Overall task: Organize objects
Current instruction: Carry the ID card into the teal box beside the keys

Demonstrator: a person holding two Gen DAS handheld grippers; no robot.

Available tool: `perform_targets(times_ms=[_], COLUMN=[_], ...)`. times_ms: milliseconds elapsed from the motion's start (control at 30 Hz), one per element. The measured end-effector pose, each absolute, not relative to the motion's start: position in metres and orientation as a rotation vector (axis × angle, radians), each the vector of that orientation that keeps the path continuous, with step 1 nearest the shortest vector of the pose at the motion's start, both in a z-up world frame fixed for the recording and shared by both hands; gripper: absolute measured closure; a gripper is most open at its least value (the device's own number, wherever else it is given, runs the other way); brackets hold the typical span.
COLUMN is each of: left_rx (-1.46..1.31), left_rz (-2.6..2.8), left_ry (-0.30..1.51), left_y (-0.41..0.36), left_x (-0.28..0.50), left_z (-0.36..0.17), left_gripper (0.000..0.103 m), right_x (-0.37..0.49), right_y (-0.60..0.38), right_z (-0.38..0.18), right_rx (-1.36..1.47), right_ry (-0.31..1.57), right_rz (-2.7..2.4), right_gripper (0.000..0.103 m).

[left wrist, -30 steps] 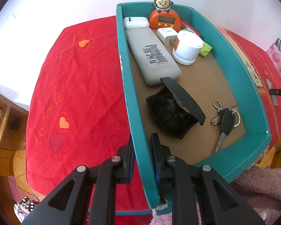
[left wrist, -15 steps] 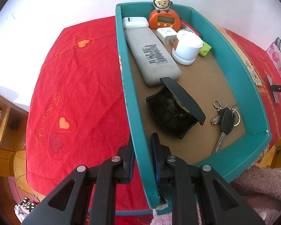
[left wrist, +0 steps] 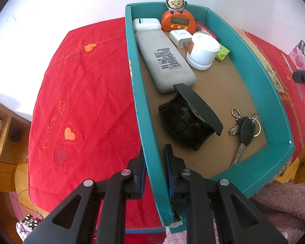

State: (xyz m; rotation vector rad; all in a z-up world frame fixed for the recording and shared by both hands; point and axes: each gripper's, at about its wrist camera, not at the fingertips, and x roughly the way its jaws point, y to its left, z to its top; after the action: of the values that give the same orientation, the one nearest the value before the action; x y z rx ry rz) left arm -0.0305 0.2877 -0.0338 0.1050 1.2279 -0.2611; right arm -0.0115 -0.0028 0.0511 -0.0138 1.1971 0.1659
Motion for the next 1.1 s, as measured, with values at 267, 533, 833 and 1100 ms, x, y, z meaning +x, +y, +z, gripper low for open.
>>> perform_targets(times_ms=[267,533,833,1100], left_rx=[0.097,0.091,0.087,0.088], left_rz=[-0.261,-0.264,-0.268,-0.271], left_ry=[1.223,1.219,1.216,1.216], left_y=[0.29,0.293,0.296,0.298], left_x=[-0.032,-0.033,-0.034,-0.034], left_z=[-0.033,-0.033,-0.031,-0.031], left_gripper=[0.088,0.088,0.088,0.088], right_x=[0.006,0.016,0.029,0.037], right_y=[0.089,0.139,0.147,0.155], right_z=[0.049,0.027,0.003,-0.009], right_rx=[-0.113,-0.236,-0.287,-0.338], right_ry=[1.207,1.28,1.348,1.365], right_rz=[0.386,0.501,0.491,0.483], right_gripper=[0.047,0.047,0.047,0.047])
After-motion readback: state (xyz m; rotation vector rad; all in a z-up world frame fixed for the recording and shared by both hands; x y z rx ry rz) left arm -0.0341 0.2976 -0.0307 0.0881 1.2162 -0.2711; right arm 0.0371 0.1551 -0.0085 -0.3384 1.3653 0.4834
